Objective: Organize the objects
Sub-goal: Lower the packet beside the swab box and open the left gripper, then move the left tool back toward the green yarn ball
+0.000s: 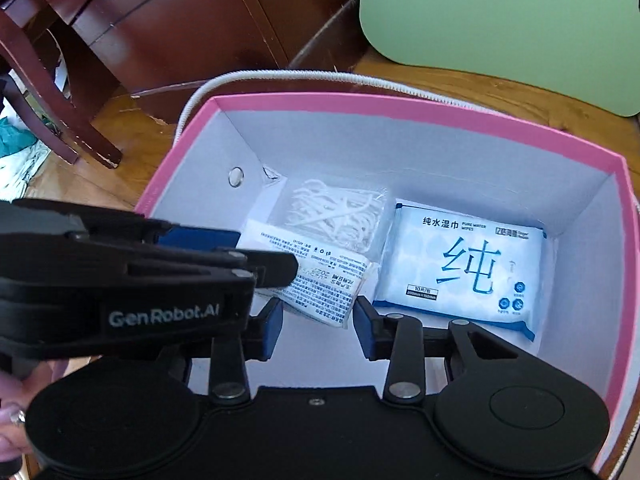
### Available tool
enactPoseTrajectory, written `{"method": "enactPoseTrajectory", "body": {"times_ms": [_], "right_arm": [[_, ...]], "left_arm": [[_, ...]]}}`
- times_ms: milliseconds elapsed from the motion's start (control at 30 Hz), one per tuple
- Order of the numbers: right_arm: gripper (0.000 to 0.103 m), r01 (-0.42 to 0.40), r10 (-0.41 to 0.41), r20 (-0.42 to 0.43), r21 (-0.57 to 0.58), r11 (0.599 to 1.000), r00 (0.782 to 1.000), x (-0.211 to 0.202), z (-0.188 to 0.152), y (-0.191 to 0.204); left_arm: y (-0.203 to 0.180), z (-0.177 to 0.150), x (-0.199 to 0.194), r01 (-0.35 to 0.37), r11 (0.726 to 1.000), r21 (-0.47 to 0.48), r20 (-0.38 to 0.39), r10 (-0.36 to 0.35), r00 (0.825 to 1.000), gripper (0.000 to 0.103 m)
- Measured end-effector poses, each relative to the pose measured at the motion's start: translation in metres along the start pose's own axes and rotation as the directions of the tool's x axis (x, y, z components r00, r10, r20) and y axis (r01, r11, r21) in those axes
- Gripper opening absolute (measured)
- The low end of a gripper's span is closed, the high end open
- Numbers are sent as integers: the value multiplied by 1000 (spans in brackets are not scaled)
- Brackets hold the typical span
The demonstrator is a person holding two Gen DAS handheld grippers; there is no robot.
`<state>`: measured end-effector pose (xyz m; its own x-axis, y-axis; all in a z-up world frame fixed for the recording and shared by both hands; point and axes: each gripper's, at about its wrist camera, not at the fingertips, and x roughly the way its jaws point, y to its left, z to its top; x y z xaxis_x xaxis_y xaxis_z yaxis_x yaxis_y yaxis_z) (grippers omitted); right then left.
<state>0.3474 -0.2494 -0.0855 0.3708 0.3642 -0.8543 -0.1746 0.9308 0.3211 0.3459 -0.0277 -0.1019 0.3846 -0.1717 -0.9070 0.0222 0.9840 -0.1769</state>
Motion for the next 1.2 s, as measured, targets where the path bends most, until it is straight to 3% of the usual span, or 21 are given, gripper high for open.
{"method": "enactPoseTrajectory", "body": {"times_ms": [200, 333, 433, 667, 800, 933, 1200], "right_arm": [[38, 8, -8, -12, 13, 1000, 1000, 12, 1, -2], [37, 83, -81, -39, 67, 994, 996, 22, 4, -11], [37, 54, -52, -17, 115, 992, 998, 15, 1, -18], [38, 59, -63, 34, 104, 993, 997, -30, -11, -13], [39, 69, -74, 38, 121, 990, 997, -58, -10, -4], [44, 19, -24, 22, 214, 977, 999, -95, -21, -4], [52, 5, -37, 126, 246, 969, 991, -163, -60, 10]], "left_arm": [[7, 0, 10, -2, 998, -64, -28, 0, 1000, 37], [3, -2, 9, -55, 997, -58, 25, 56, 998, 37], [3, -3, -1, -36, 998, -60, 41, 38, 998, 37], [-10, -5, -47, -22, 999, 27, 81, 19, 997, 37], [-15, -11, -77, 18, 998, 52, 29, -20, 999, 41], [-15, -23, -117, 53, 992, 111, 15, -55, 998, 47], [-21, -58, -191, -17, 963, 271, 99, -11, 995, 59]]}}
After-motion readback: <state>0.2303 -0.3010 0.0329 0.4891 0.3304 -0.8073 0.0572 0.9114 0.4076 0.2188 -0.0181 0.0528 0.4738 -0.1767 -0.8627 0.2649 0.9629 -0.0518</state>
